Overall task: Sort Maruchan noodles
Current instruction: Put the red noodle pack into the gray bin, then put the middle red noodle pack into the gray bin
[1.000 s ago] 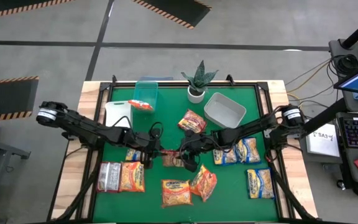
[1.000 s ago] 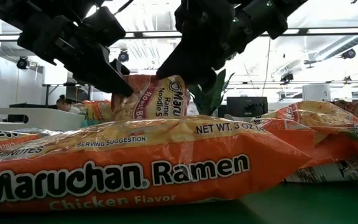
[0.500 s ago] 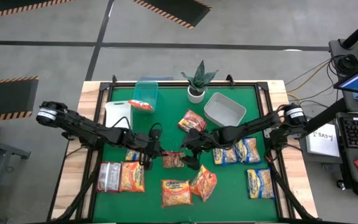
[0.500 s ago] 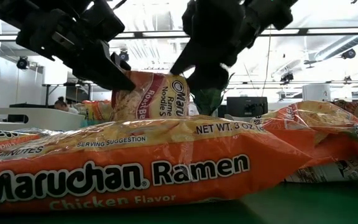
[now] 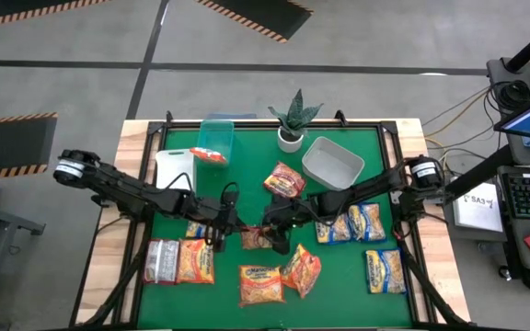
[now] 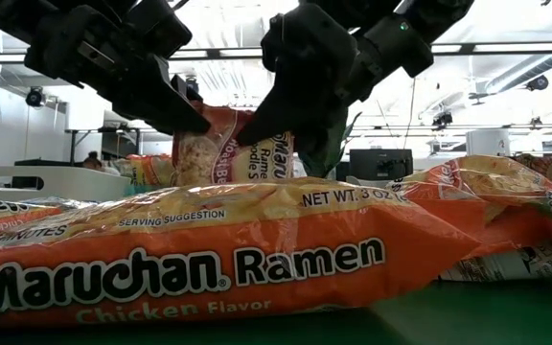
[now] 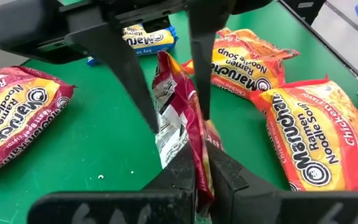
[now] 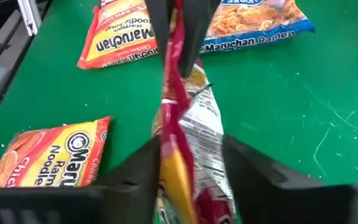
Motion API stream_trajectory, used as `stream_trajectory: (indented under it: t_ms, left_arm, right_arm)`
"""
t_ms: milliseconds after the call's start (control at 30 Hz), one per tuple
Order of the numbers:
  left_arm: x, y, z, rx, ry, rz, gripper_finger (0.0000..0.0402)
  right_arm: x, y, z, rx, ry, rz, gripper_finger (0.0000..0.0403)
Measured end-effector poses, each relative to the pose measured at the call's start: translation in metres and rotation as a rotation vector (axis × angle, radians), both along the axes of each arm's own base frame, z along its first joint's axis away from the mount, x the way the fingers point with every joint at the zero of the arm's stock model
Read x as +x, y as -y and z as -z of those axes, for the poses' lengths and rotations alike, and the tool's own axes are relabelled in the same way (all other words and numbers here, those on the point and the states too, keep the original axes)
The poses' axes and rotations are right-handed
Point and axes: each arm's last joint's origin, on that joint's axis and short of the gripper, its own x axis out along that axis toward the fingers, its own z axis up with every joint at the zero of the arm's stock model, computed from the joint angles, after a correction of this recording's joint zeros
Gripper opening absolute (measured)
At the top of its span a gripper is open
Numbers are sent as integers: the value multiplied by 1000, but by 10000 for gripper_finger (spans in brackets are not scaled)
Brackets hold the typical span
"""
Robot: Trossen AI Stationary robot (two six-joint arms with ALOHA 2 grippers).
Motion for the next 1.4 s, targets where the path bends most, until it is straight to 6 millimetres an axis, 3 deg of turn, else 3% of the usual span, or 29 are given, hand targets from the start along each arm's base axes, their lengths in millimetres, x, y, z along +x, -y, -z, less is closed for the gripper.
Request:
stream_trajectory:
  t_ms: [133,200,433,767,1033,1233,1400]
  left_arm:
    - [-1,0,-4,0,17,2,3]
    - [-3,-1,-10,8,42,9,3]
    - [-24,-6,-44,101,153,40,21]
    - [-57,-15,-82,144,305,-17,41]
    - [-63,-17,-88,138,329,-27,41]
    - [-61,-18,-88,162,344,-94,41]
    - [-61,-20,-90,197,354,-134,41]
  right_arm:
    - [0,0,-1,-30,7,-24,40]
    - [-1,0,-4,-48,17,-37,19]
    - [-8,1,-18,-87,26,-60,9]
    - [-29,8,-55,-146,43,22,8]
    - [-60,18,-96,-170,62,223,8]
    - [-100,29,-126,-141,48,489,8]
    - [-130,34,-142,-108,27,557,8]
